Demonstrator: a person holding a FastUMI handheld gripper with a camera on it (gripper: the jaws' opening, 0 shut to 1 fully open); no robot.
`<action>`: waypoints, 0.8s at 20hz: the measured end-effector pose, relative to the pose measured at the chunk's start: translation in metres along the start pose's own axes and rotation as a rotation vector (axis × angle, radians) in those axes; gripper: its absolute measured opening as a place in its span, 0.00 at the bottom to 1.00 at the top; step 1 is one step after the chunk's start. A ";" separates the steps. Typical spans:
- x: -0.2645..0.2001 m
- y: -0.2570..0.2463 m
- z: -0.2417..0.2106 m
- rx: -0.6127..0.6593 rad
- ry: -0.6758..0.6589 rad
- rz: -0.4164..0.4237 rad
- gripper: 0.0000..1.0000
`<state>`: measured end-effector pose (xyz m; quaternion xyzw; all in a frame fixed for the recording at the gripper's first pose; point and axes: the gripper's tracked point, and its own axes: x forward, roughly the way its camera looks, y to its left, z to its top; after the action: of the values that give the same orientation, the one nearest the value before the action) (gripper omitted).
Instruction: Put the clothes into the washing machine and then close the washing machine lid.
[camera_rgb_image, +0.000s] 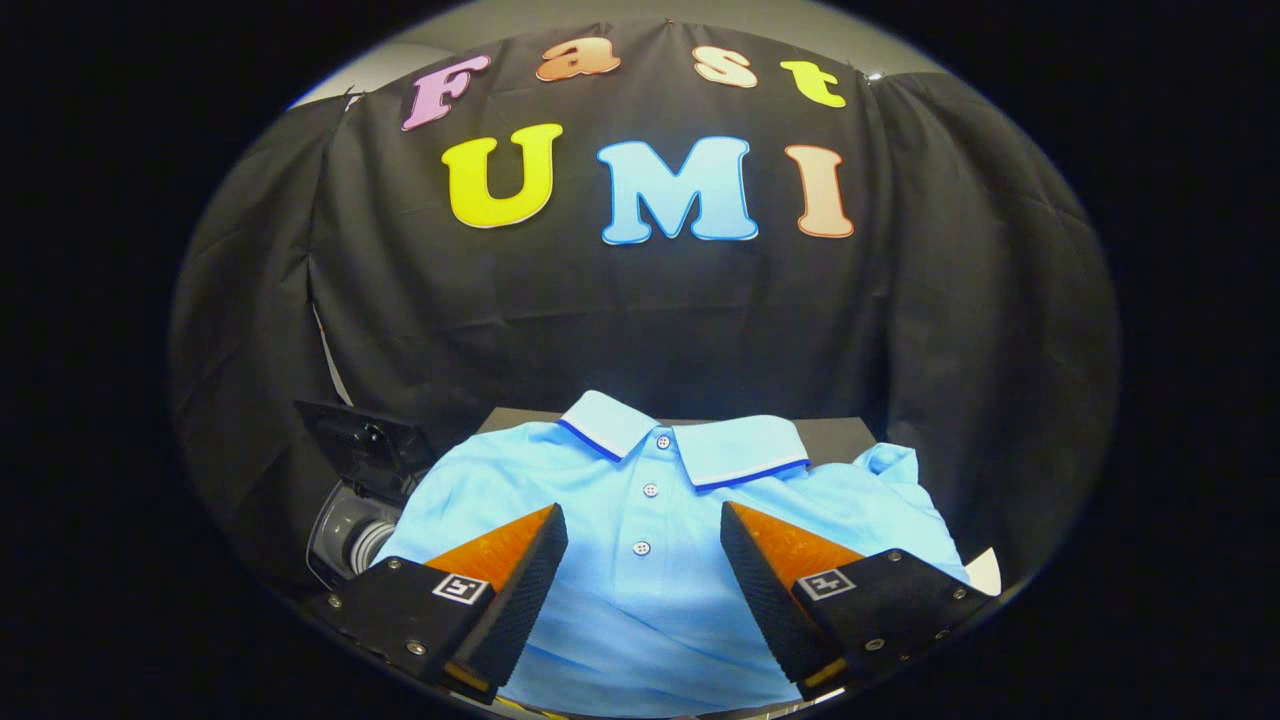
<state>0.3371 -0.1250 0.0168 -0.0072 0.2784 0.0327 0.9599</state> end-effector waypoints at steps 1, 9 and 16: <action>0.003 0.001 -0.004 0.002 0.022 0.014 0.96; 0.018 -0.001 -0.028 -0.041 0.140 0.033 0.96; 0.016 0.003 -0.032 -0.061 0.111 0.043 0.79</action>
<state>0.3332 -0.1221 -0.0187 -0.0322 0.3302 0.0616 0.9413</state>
